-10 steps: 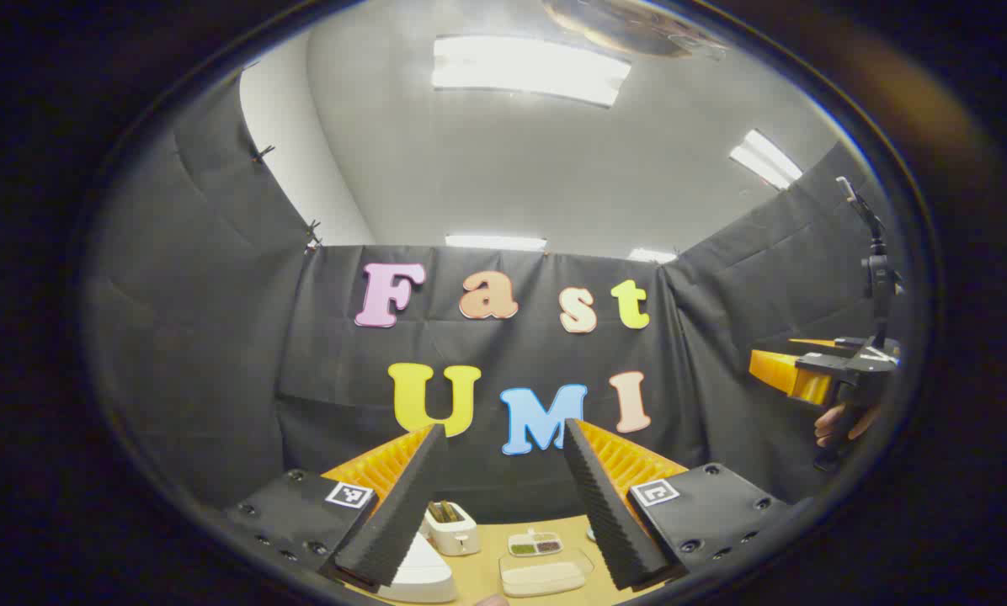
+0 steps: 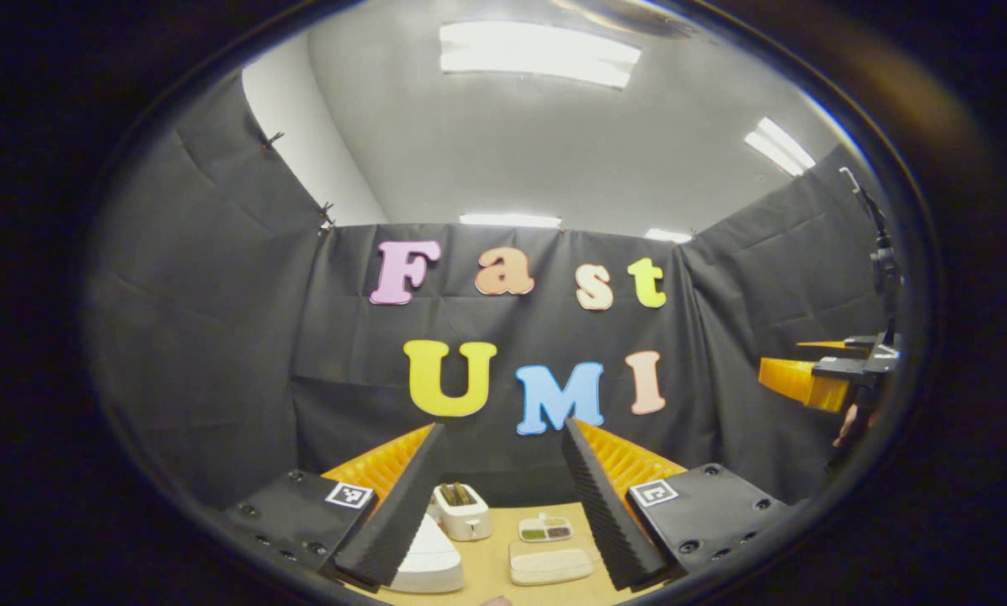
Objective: Close the left gripper, press the button to open the rice cooker; take a wooden spoon from the chopstick holder with the right hand, scoop a spoonful of rice and pour it into the rice cooker, then put the wooden spoon back into the chopstick holder.
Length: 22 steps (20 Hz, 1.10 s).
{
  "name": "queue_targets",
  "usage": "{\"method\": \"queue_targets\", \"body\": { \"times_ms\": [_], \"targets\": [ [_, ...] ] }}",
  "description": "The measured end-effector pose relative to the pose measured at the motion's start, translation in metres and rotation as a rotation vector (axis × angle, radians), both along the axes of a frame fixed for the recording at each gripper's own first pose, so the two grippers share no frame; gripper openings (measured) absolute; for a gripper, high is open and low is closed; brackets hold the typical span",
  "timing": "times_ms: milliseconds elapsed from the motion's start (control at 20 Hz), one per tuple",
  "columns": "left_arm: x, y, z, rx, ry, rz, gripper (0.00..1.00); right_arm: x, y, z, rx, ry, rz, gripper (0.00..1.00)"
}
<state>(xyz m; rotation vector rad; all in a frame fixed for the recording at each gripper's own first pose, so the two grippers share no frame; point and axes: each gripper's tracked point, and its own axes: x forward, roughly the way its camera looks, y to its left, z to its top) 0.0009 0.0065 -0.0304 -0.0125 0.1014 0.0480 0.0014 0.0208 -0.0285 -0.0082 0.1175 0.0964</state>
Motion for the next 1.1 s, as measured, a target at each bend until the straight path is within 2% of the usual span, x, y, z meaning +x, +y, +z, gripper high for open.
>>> {"method": "queue_targets", "body": {
  "times_ms": [50, 300, 500, 650, 850, 1100],
  "targets": [
    [0.000, -0.004, -0.001, -0.023, 0.008, -0.012, 0.93, 0.000, -0.001, -0.004, -0.001, 0.009, -0.003, 0.96],
    [-0.001, 0.004, 0.000, -0.091, 0.007, 0.026, 0.93, 0.003, -0.004, -0.007, -0.030, 0.011, 0.015, 0.96],
    [0.001, 0.011, -0.015, 0.008, 0.062, 0.061, 0.93, 0.005, -0.004, -0.014, -0.064, 0.022, 0.019, 0.96],
    [0.001, 0.008, -0.009, -0.018, 0.030, 0.057, 0.89, 0.007, 0.003, -0.014, -0.074, 0.021, 0.031, 0.96],
    [0.001, 0.019, -0.014, -0.016, 0.038, 0.064, 0.88, 0.008, 0.011, -0.028, -0.049, 0.075, 0.044, 0.96],
    [-0.005, 0.056, -0.025, -0.029, 0.064, 0.110, 0.90, 0.012, 0.035, -0.041, -0.048, 0.118, 0.075, 0.96]
  ]
}}
